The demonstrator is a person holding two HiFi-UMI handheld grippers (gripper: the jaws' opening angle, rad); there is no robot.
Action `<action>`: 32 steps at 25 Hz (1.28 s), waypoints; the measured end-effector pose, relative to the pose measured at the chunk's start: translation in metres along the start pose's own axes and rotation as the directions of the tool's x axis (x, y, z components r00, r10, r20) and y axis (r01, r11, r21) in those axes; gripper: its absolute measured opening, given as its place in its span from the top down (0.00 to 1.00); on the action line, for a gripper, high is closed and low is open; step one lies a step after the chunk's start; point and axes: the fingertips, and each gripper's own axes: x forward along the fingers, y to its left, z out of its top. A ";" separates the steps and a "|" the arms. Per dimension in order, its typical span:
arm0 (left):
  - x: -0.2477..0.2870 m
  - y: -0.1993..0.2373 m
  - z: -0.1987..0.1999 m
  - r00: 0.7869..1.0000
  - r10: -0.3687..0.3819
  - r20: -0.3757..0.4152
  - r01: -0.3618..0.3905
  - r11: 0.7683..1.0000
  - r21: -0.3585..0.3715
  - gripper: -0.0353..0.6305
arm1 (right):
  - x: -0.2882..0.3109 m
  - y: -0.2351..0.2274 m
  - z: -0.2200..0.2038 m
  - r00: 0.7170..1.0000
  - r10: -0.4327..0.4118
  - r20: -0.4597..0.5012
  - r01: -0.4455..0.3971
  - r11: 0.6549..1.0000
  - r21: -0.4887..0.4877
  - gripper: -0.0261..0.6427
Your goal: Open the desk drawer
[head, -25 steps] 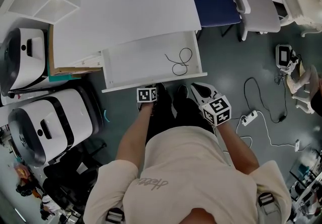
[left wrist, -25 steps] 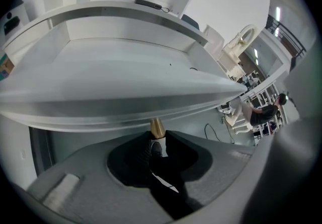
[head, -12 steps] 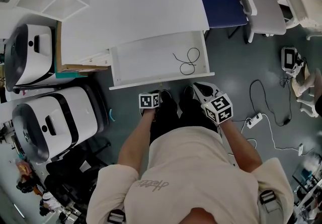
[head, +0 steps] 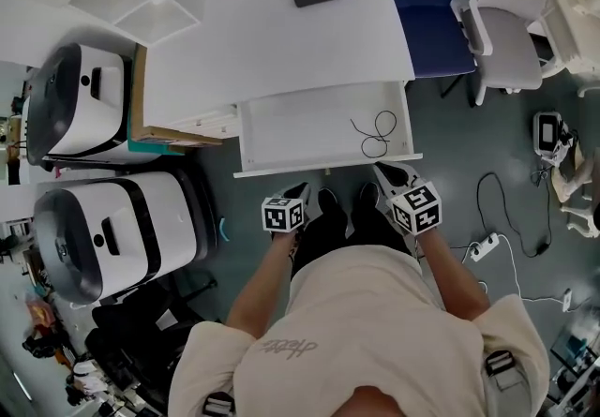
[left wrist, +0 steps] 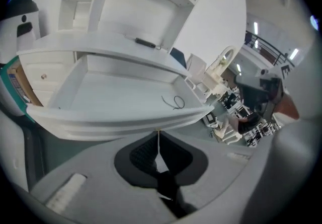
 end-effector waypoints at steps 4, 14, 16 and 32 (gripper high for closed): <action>-0.039 -0.013 0.044 0.991 -0.035 0.130 0.032 0.999 0.028 0.91 | 0.004 0.009 0.019 1.000 -0.008 0.018 0.009 1.000 -0.017 0.96; -0.103 -0.046 0.135 0.943 -0.083 0.321 0.036 0.988 0.149 0.91 | 0.006 0.027 0.070 0.997 0.012 0.079 -0.001 0.990 -0.142 0.96; -0.113 -0.049 0.155 0.933 -0.087 0.350 0.025 0.984 0.177 0.91 | 0.006 0.029 0.084 0.995 0.023 0.100 -0.008 0.989 -0.144 0.96; -0.204 -0.079 0.293 0.797 -0.143 0.587 -0.083 0.936 0.342 0.91 | -0.034 0.036 0.224 0.945 0.040 0.324 0.047 0.966 -0.255 0.96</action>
